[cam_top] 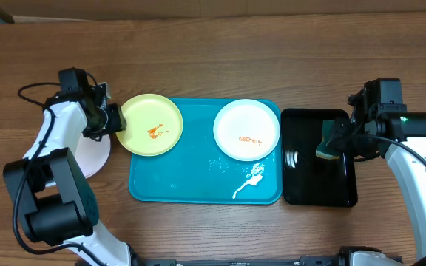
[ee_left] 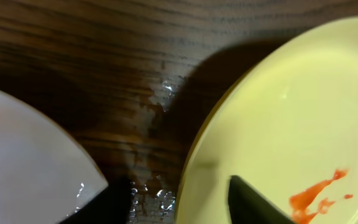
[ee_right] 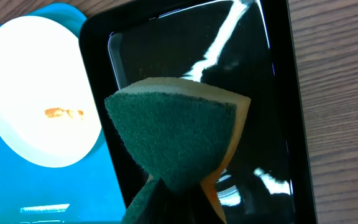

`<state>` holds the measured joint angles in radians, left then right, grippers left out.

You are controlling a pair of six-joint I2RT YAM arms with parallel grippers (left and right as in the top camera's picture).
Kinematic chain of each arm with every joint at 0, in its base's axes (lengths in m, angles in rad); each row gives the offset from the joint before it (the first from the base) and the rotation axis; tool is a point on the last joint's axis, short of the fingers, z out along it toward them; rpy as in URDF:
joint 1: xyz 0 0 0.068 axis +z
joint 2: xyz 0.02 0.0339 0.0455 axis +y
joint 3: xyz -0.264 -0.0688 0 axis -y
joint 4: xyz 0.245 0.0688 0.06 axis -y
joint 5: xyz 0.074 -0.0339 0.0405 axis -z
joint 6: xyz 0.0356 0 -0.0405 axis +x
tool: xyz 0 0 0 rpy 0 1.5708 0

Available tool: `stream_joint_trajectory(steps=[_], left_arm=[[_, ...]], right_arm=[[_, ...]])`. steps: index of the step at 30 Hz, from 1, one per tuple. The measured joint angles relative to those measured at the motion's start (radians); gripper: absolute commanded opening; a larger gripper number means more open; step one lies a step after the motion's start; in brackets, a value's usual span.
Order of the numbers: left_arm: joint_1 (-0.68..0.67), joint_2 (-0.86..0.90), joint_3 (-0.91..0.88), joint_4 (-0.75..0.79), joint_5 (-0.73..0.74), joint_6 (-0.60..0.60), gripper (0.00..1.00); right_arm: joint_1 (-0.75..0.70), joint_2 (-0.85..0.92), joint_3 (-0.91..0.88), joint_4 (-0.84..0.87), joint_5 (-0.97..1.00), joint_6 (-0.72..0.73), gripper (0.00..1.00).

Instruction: Clean dirty plates on tray and stack at the side

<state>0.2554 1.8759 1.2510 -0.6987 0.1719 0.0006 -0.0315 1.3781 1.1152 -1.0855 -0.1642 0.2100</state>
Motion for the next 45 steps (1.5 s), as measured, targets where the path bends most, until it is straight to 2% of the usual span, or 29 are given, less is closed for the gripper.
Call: stream_joint_trajectory(steps=[2, 5, 7, 16, 24, 29, 33, 36, 45], left_arm=[[0.0, 0.002, 0.0, -0.001, 0.008, 0.003, 0.19], [0.0, 0.002, 0.0, -0.011, 0.027, 0.006, 0.12], [0.0, 0.002, 0.0, -0.023, 0.042, 0.003, 0.04], [-0.014, 0.002, 0.0, -0.112, 0.072, 0.002, 0.04], [-0.089, 0.002, 0.0, -0.198, 0.072, -0.001, 0.04], [-0.142, 0.002, 0.0, -0.25, 0.067, -0.002, 0.04], [-0.181, 0.002, 0.0, -0.283, 0.027, -0.019, 0.04], [-0.203, 0.002, 0.0, -0.303, 0.003, -0.024, 0.04], [-0.255, 0.002, 0.0, -0.331, -0.025, -0.031, 0.04]], right_arm=[[0.0, 0.0, 0.0, 0.0, 0.0, 0.0, 0.04], [0.0, 0.0, 0.0, 0.0, 0.0, 0.0, 0.04], [0.0, 0.0, 0.0, 0.001, 0.0, -0.001, 0.04], [0.0, 0.0, 0.0, 0.0, 0.0, -0.001, 0.04], [0.0, 0.0, 0.0, 0.001, -0.005, -0.001, 0.04], [0.014, 0.0, 0.0, 0.036, -0.091, -0.04, 0.04], [0.096, 0.0, 0.0, 0.096, -0.195, -0.088, 0.04], [0.212, 0.0, 0.0, 0.166, -0.24, -0.106, 0.04], [0.56, 0.11, 0.0, 0.417, -0.261, -0.105, 0.04]])
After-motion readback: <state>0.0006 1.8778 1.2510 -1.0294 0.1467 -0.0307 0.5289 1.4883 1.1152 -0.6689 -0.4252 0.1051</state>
